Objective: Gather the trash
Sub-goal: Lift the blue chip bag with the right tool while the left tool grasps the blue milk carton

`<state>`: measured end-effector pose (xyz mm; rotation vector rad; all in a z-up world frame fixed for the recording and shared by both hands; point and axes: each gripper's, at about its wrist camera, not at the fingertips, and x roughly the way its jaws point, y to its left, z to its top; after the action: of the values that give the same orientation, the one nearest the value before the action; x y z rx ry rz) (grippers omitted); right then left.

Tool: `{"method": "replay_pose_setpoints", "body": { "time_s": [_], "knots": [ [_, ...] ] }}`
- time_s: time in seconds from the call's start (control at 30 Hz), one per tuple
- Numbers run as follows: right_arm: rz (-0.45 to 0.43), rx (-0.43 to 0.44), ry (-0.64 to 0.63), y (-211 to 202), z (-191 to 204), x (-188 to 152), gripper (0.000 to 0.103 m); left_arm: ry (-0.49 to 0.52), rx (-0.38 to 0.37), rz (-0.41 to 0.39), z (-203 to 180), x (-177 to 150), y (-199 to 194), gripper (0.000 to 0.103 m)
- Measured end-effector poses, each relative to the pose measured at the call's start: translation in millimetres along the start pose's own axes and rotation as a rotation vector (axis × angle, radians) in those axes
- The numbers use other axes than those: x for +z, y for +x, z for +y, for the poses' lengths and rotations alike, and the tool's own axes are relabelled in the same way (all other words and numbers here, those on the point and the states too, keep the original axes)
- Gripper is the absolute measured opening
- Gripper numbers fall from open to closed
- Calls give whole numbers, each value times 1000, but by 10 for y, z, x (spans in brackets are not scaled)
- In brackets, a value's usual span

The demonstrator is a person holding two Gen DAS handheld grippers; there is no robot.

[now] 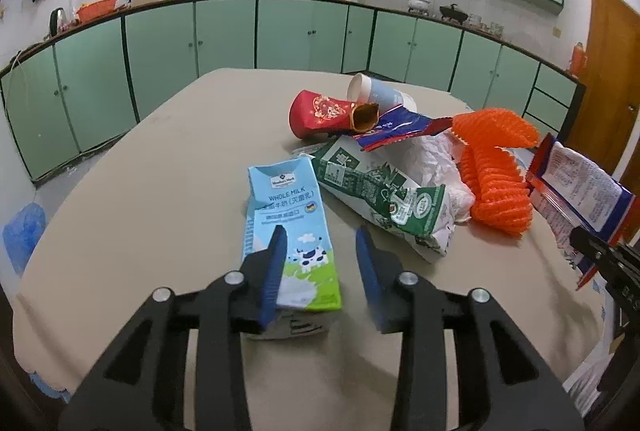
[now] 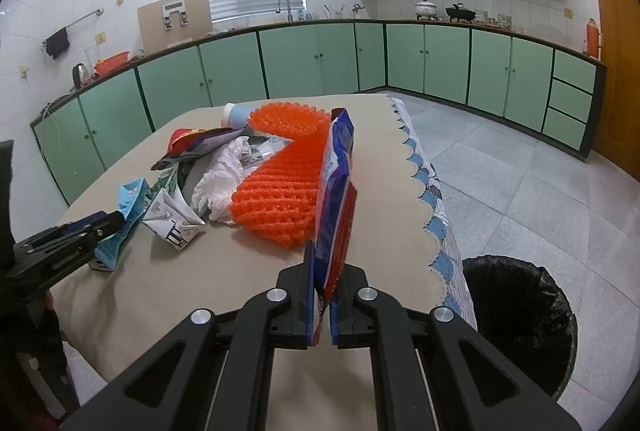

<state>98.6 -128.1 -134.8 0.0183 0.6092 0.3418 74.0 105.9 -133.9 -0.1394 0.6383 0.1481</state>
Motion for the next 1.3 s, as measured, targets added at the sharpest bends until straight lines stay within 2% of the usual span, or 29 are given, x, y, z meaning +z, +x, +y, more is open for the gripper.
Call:
{"method": "replay_pose_setpoints", "body": {
  "time_s": [0.03,0.33,0.47,0.6,0.63,0.7,0.93,1.17,1.3],
  "knots": [
    [2,1,-1,5,7,-1,6,1,-7,-4,15,-9,-20,46],
    [16,17,-5,77,43,-33,6,19,-10,-14,77,-56,-41,65],
    [20,15,3,83,-3,-36,6,27,9,-10,9,-86,34,70],
    [24,8,8,88,-30,-49,6,26,37,4,30,-115,149,67],
    [24,7,10,92,-34,-49,6,26,39,7,43,-118,171,56],
    [26,6,9,101,-33,-46,6,28,45,11,73,-121,206,46],
    [23,10,-11,76,12,-45,6,10,26,-5,141,-120,147,45],
    [-13,9,-2,-67,-19,9,6,22,19,-94,123,6,-191,45],
    [-43,4,5,-184,-49,88,6,41,1,-112,-30,131,-294,45]
  ]
}}
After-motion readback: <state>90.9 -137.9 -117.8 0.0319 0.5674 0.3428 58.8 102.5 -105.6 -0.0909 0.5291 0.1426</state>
